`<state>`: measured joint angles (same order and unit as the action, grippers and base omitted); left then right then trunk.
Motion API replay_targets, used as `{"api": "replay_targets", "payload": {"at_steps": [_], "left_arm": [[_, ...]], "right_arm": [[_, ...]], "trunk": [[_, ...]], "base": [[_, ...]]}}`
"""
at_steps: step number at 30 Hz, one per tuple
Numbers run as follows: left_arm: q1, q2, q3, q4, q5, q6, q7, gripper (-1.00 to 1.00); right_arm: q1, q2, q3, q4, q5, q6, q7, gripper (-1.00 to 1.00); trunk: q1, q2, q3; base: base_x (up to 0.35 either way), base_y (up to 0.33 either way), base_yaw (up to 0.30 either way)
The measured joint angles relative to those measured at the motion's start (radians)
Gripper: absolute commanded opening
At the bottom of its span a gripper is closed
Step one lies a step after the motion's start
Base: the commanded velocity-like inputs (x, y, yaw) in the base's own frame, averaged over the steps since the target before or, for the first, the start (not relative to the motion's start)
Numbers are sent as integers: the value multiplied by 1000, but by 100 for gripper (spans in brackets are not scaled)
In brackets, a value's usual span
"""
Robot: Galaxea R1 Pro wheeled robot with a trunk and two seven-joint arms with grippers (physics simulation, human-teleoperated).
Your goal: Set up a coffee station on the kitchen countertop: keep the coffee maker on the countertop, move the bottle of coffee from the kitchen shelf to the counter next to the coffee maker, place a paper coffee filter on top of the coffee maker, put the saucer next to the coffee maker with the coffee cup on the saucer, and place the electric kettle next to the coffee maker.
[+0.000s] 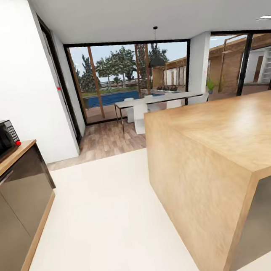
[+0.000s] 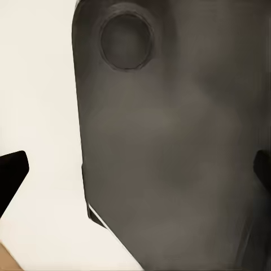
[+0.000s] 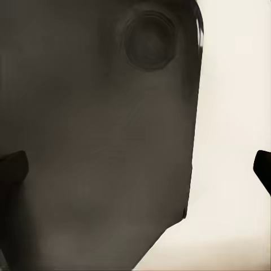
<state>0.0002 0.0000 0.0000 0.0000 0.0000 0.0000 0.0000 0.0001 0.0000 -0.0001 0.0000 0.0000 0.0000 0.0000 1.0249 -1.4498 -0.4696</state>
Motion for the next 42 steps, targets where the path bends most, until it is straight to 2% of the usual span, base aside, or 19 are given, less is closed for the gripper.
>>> {"api": "replay_targets", "payload": {"at_steps": [10, 24, 34, 42], "left_arm": [[3, 0, -3, -10, -1, -27, -1, 100], [4, 0, -3, -10, -1, -106, -1, 100], [3, -1, -3, -10, -1, -171, -1, 100], [4, -1, -3, -10, 2, -171, -1, 100]], "right_arm": [[-3, 50, 2, -44, -1, -2, -2, 100], [-4, 52, 0, -49, -2, -1, 1, 100], [-4, 52, 0, -49, -1, -3, 2, 100], [-4, 51, 0, -49, -1, -3, 3, 100]], "trunk": [[0, 0, 0], [0, 0, 0], [0, 0, 0], [0, 0, 0]], "base": [[0, 0, 0], [0, 0, -21], [0, 0, -230], [0, 0, -260]]}}
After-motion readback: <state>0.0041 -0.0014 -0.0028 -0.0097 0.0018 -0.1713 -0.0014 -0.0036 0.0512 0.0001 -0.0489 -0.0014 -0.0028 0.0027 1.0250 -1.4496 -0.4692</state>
